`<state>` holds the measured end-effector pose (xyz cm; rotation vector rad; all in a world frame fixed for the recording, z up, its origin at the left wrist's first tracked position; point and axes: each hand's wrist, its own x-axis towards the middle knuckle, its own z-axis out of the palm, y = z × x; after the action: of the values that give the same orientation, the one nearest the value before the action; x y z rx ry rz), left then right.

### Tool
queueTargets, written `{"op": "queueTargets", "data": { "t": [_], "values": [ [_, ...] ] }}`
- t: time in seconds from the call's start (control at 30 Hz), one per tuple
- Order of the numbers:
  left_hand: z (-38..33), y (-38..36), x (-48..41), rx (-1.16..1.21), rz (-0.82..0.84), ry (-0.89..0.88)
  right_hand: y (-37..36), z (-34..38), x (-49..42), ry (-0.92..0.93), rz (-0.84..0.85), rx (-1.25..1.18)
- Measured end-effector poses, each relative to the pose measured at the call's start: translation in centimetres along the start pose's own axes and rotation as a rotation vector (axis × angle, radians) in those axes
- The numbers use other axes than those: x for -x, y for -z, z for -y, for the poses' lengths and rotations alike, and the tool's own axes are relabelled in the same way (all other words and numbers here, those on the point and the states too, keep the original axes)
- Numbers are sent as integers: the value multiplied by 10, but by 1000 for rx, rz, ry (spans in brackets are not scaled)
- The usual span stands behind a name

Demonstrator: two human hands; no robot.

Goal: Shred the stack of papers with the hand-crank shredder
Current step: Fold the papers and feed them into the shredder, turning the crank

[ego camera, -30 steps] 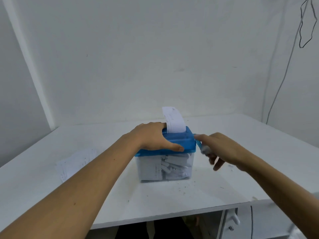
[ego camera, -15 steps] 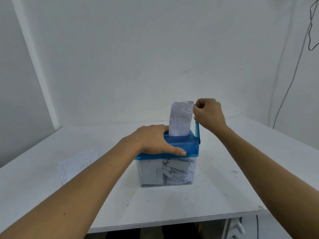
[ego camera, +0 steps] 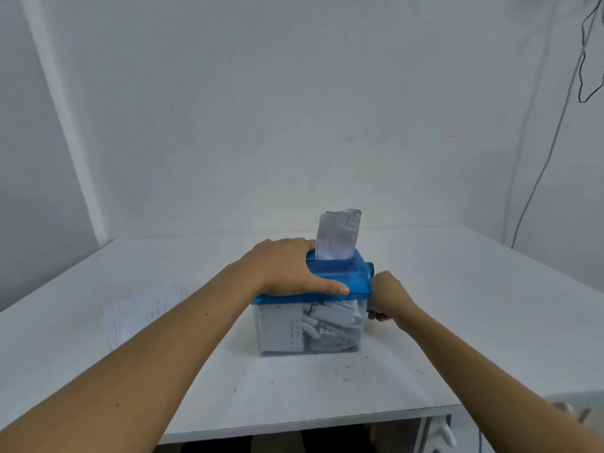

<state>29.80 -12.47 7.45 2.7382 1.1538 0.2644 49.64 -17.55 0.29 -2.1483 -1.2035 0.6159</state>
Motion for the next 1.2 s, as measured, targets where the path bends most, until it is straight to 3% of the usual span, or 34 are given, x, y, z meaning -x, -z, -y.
{"op": "queueTargets", "data": {
  "t": [0.27,0.4,0.6,0.7,0.93,1.2],
  "values": [
    [-2,4,-1,8,56,19,33,-3,64,64,128,-93],
    [-3,4,-2,14,58,40,66,13,82,181,125,-154],
    [-5,3,-2,30,48,46,93,24,73,296,180,-24],
    [-6,3,0,42,41,29,93,32,59,339,112,-126],
    [-1,0,-3,20,14,3,71,60,-1,396,-321,-197],
    [2,-4,-5,-15,-32,-26,11,23,-19,211,-233,-178]
  ]
}}
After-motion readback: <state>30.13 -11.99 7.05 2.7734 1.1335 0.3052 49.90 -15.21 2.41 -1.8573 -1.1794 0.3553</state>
